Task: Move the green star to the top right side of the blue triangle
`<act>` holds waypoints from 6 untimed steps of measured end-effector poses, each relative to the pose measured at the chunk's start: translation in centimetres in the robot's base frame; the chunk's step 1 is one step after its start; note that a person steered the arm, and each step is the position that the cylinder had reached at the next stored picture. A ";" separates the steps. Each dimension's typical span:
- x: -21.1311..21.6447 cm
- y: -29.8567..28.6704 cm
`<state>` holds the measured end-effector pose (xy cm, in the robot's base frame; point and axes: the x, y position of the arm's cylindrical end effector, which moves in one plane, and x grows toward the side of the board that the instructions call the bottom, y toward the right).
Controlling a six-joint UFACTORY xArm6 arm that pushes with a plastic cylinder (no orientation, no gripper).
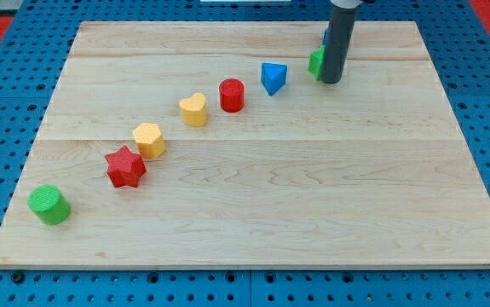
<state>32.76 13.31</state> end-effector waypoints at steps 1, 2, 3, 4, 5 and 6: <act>-0.2 2.0; -1.0 3.3; -4.6 1.5; -6.9 -2.7; -5.6 -2.4; -1.4 0.0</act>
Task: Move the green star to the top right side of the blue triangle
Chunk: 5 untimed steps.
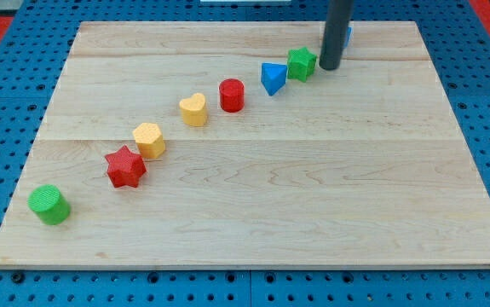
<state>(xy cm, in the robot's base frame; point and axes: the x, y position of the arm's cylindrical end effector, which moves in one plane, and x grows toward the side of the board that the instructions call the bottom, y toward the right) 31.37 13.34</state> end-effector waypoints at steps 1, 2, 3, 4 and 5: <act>2.3 1.4; 2.6 1.5; 2.6 1.4; 2.6 1.2; 2.6 1.1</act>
